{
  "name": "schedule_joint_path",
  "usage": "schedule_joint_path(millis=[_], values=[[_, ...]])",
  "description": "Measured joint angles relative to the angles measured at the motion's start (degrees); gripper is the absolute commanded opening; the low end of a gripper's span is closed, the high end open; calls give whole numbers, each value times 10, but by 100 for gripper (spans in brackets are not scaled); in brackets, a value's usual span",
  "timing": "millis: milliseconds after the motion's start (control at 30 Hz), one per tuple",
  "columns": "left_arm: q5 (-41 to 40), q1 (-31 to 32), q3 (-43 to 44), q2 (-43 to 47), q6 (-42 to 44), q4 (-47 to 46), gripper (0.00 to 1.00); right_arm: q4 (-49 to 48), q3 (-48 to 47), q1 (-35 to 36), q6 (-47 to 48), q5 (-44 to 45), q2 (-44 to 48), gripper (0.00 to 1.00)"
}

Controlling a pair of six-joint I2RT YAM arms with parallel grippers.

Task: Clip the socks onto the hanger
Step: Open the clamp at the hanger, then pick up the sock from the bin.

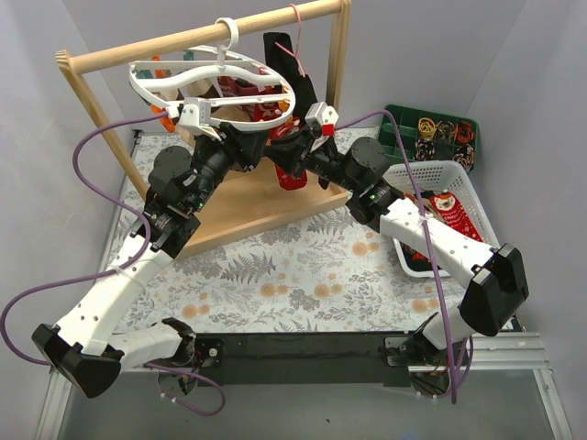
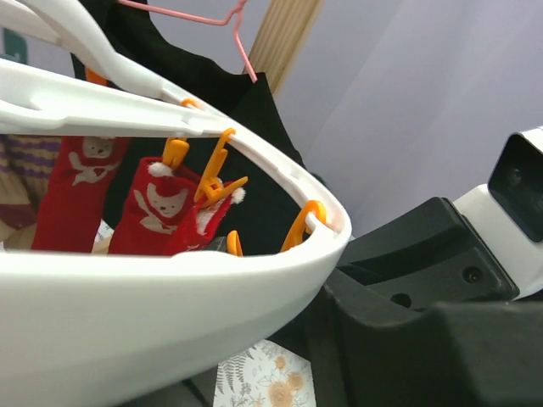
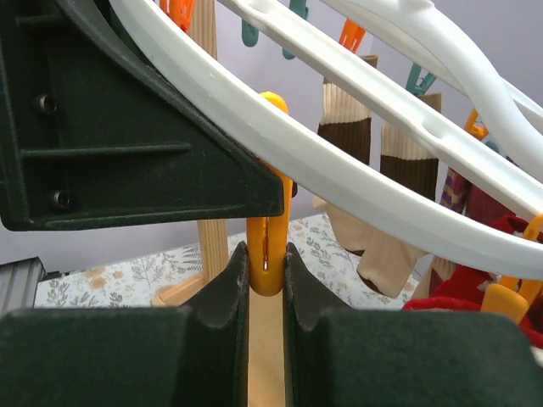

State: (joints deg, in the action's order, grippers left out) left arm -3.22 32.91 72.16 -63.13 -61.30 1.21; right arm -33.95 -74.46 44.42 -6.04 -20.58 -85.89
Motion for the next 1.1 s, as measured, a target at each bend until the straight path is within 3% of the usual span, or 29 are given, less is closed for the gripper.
schedule_joint_path(millis=[300, 500, 567, 733, 933, 1100], values=[[5, 3, -6, 2, 19, -4, 10, 32, 30, 2, -13, 15, 30, 53], [4, 3, -28, 8, 36, -23, 7, 130, 78, 3, -17, 37, 95, 72], [3, 3, -35, 9, 40, -31, 0, 184, 82, 0, -14, 53, 117, 74], [0, 3, -47, 11, 50, -42, 0, 322, 83, -28, -9, 111, 174, 77], [-2, 3, -52, 11, 61, -47, 0, 489, 92, -143, -6, 207, 223, 79], [-5, 3, -53, 11, 63, -46, 0, 567, 126, -238, 10, 290, 231, 75]])
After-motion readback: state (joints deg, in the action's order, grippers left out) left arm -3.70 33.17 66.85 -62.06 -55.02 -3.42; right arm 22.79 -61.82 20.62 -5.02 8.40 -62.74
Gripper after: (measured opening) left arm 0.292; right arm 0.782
